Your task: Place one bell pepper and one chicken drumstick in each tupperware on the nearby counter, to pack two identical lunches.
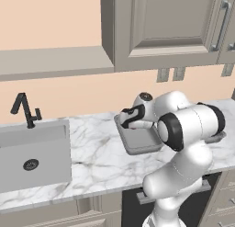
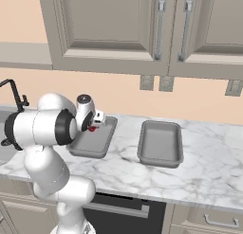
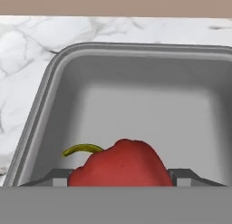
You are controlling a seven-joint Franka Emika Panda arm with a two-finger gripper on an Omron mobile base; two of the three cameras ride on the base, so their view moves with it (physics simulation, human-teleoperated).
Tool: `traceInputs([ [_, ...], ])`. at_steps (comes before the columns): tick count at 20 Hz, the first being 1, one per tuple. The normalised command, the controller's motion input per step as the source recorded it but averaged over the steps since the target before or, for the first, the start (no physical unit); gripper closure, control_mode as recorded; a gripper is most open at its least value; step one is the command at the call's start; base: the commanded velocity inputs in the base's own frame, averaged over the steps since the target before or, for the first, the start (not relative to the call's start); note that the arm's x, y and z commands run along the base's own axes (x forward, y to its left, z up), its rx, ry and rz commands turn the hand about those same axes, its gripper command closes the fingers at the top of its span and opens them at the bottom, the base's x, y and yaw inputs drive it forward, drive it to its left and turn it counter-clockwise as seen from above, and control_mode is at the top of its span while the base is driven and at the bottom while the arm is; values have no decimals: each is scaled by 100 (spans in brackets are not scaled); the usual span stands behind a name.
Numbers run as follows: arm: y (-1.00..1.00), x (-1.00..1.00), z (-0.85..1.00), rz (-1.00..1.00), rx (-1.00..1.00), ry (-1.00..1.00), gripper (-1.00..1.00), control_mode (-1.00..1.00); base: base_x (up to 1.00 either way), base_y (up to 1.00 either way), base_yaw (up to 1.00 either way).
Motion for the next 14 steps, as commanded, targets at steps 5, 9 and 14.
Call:
traceInputs([
  [5, -1, 28, -24, 0, 0, 0, 100, -100, 0, 0, 0],
  [9, -9, 22, -14, 0, 0, 1, -100, -100, 0, 0, 0],
  [14, -2, 7, -3, 0, 0, 1, -100, -100, 0, 0, 0],
])
